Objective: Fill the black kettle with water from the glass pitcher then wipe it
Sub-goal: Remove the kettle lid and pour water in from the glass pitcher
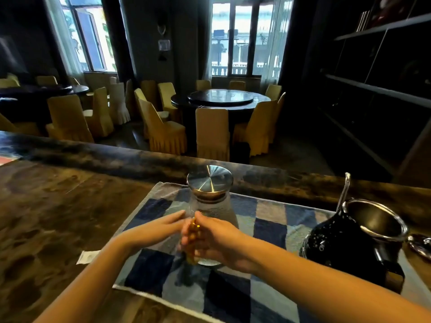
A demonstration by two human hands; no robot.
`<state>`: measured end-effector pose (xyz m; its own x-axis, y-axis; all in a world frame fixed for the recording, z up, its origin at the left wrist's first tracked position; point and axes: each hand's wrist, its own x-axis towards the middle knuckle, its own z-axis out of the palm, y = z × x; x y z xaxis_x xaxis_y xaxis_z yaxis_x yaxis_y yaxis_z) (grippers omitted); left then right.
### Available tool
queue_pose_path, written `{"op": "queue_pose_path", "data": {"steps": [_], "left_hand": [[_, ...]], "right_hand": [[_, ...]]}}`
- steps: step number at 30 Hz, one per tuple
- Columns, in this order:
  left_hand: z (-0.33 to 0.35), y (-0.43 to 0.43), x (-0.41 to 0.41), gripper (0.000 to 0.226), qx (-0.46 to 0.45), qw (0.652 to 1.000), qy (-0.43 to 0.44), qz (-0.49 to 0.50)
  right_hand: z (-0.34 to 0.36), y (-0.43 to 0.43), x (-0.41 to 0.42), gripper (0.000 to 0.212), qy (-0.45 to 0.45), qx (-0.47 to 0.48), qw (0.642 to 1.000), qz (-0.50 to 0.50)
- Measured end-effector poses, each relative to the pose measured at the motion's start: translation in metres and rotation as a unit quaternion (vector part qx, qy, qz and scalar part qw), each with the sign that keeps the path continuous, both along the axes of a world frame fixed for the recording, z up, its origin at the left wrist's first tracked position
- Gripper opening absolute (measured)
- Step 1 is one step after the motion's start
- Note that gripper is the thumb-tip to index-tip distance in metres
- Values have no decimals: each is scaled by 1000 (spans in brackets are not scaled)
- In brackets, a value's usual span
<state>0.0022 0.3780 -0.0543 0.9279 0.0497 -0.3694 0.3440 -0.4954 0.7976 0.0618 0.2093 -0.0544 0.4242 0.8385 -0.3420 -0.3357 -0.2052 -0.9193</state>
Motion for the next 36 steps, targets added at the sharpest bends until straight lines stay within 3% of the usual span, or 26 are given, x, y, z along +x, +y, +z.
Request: {"op": "queue_pose_path", "data": {"steps": [2, 6, 9, 14, 22, 31, 36], "left_hand": [[-8, 0, 2, 91, 17, 999, 0, -30], [-17, -21, 12, 73, 7, 995, -103, -16], [-23, -38, 22, 80, -8, 986, -168, 1], [-32, -53, 33, 72, -29, 975, -221, 25], [10, -88, 38, 65, -92, 941, -314, 87], [123, -159, 65, 81, -68, 898, -432, 43], [142, -225, 79, 89, -43, 904, -425, 14]], "right_hand": [[-4, -7, 1, 48, -5, -5, 1000, -28], [-5, -38, 14, 51, -57, -31, 993, -100], [-3, -57, 25, 55, -124, -78, 978, -149], [11, -64, 35, 57, -176, -40, 947, -266], [85, -88, 62, 53, -358, 27, 890, -281], [204, -166, 94, 47, -397, 163, 858, -284], [232, -234, 95, 43, -462, 163, 819, -299]]}}
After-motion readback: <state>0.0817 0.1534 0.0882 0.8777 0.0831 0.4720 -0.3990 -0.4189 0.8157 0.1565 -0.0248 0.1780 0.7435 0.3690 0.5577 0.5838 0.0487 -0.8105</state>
